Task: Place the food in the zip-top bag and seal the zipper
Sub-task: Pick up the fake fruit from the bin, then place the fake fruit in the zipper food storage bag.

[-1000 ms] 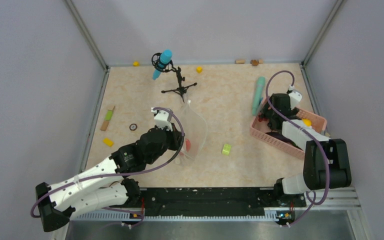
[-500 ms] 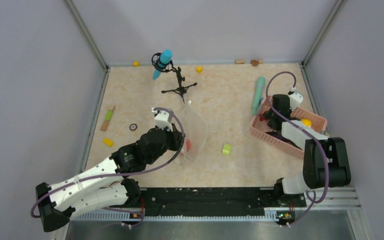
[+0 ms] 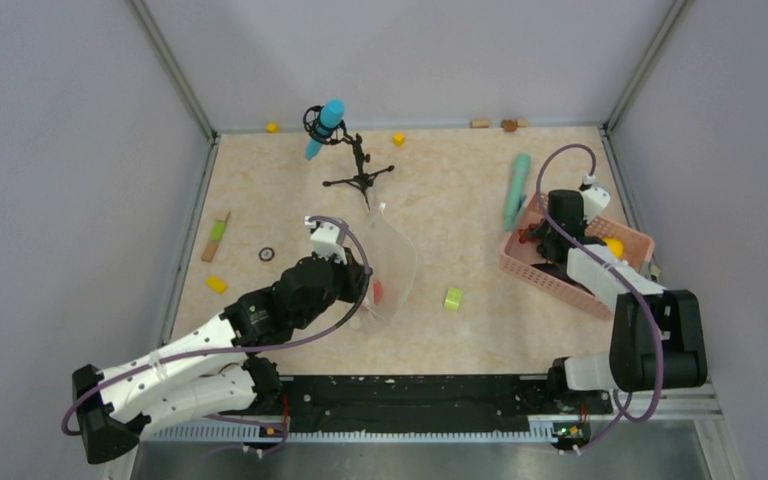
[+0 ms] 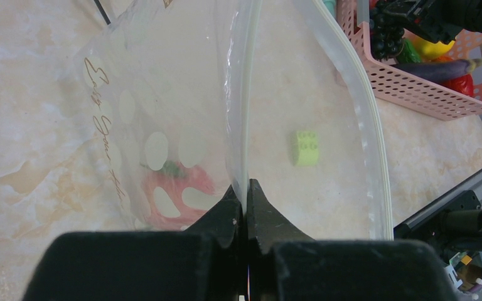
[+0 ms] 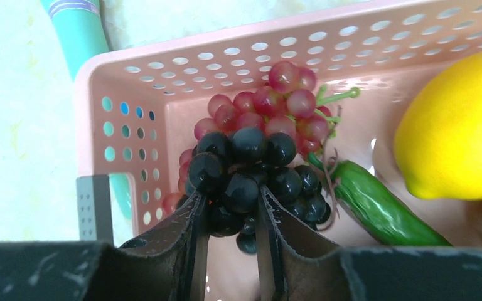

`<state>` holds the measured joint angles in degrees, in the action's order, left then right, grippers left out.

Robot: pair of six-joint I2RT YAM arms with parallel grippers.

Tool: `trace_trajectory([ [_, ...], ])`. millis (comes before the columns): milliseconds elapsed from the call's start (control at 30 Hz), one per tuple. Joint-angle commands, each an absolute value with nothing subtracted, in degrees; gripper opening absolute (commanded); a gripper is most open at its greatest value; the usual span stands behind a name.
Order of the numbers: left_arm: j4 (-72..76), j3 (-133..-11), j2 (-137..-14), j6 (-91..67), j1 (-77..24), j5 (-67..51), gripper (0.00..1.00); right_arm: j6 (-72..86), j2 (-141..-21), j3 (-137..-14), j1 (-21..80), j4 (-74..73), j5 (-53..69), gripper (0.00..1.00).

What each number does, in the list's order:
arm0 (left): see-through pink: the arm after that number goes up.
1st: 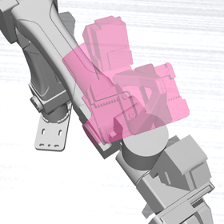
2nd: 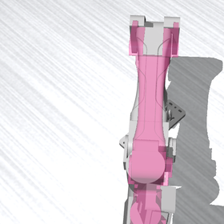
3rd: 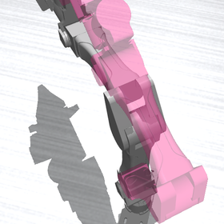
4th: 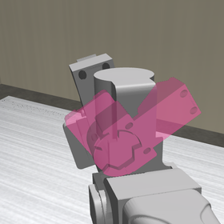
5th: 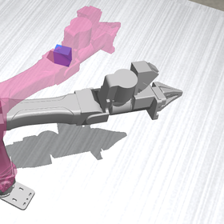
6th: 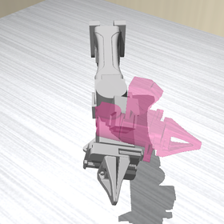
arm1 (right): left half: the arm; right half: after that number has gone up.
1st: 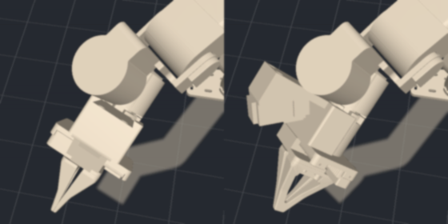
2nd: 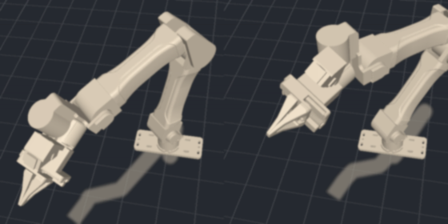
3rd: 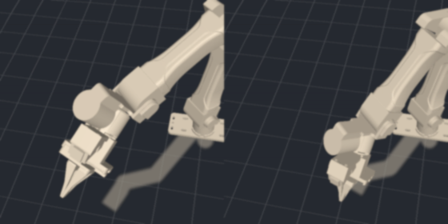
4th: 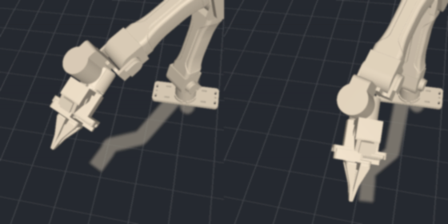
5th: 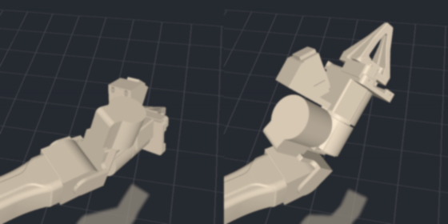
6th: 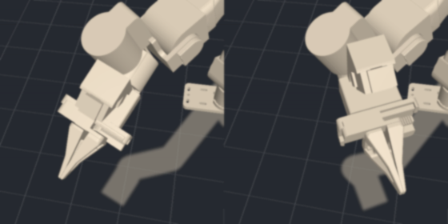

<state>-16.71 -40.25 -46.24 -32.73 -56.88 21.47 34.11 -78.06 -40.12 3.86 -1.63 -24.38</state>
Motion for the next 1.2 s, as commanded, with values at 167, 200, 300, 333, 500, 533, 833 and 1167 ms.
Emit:
trace_trajectory([
  [167, -12.64, -39.65, -46.74, -31.47, -56.77, 20.55, 0.0, 34.12, -52.62, -37.64, 3.24, -3.08, -22.2, 0.0],
  [200, -12.94, -39.87, -46.85, -31.53, -56.75, 20.72, 0.0, 34.44, -50.9, -37.13, 3.22, -2.18, -20.08, 0.0],
  [300, -12.95, -39.85, -46.93, -31.55, -56.77, 21.17, 0.0, 35.09, -47.34, -37.99, 3.28, -1.98, -13.41, 0.0],
  [333, -12.85, -39.76, -46.93, -31.54, -56.72, 21.28, 0.0, 35.13, -46.76, -38.77, 3.27, -1.71, -9.59, 0.0],
  [500, -13.07, -40.03, -47.08, -31.73, -56.78, 20.38, 0.0, 37.94, -46.67, -41.22, 3.27, 7.48, 17.9, 0.0],
  [533, -13.11, -40.08, -47.01, -31.65, -56.72, 20.39, 0.0, 39.3, -47.26, -41.44, 3.36, 9.87, 23.4, 0.0],
  [833, -13.15, -40.09, -47.04, -31.66, -56.78, 20.1, 0.0, 40.13, -52.84, -44.18, 22.83, 21.95, 39.31, 0.0],
  [1167, -13.29, -40.17, -47.5, -31.64, -56.7, 20.71, 0.0, 38.92, -64.85, -50.18, 38.48, 29.04, 42.01, 0.0],
])
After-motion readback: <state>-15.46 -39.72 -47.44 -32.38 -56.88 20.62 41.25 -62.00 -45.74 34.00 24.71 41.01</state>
